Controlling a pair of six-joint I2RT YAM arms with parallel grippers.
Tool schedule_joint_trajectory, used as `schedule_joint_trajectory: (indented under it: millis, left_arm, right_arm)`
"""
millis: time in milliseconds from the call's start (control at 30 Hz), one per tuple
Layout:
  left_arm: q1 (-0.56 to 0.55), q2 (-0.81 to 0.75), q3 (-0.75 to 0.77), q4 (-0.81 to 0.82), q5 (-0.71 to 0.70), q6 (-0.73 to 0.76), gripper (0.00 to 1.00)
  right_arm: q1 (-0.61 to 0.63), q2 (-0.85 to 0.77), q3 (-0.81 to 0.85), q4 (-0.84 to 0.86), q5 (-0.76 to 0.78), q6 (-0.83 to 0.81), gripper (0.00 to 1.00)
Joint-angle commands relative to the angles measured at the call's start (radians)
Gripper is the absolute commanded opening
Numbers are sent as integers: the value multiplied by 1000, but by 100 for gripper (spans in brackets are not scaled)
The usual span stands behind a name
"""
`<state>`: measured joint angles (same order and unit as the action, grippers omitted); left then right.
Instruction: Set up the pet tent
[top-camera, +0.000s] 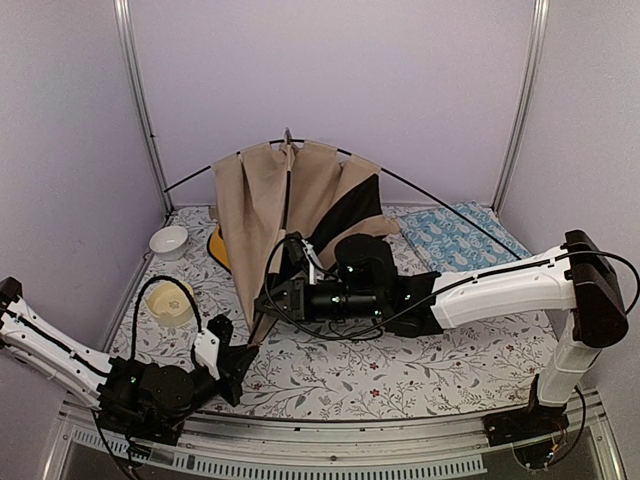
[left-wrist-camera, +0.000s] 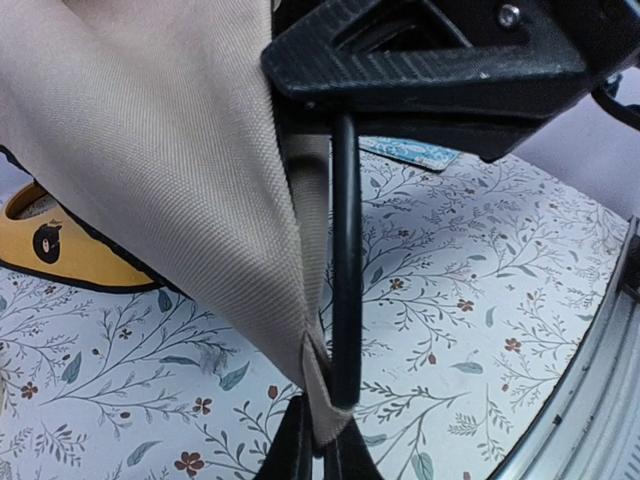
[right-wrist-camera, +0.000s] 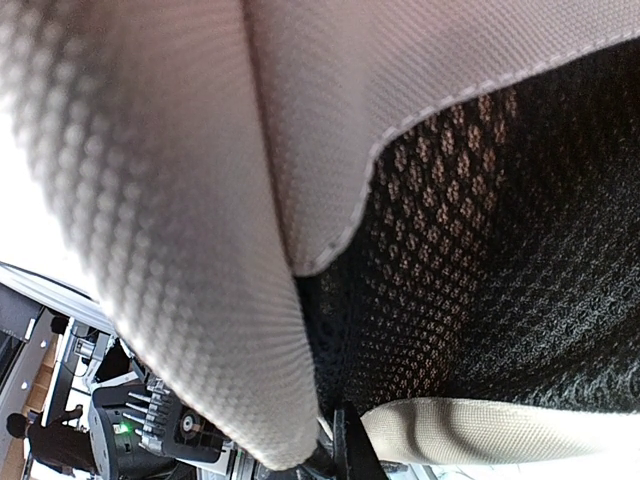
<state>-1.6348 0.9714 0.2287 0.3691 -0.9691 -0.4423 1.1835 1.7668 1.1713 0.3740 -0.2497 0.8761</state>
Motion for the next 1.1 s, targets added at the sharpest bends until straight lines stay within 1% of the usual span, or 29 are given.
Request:
schedule_joint_trajectory:
  millis: [0,100,300,600,833,1067]
  left_arm:
    - [15,6,-5,39,15,33,0]
    - [11,24,23,5,30,45,0]
    - [-30,54,64,-40,21,64,0]
    - [-86,89,96,-159,-12,1,0]
    - [-111,112,130,-217,11,15,0]
    - [-125,159,169,-255,42,23,0]
  right_arm:
    - [-3,-1,31,19,-19,8,0]
    - [-4,-6,28,12,13,5,0]
    - [-20,-32,-2,-21,111,-13,0]
    - [-36,-62,-21,-73,206,-49,0]
    - [-43,-69,-27,-83,232,-57,0]
    - [-42,-57,1,-76,203,-74,0]
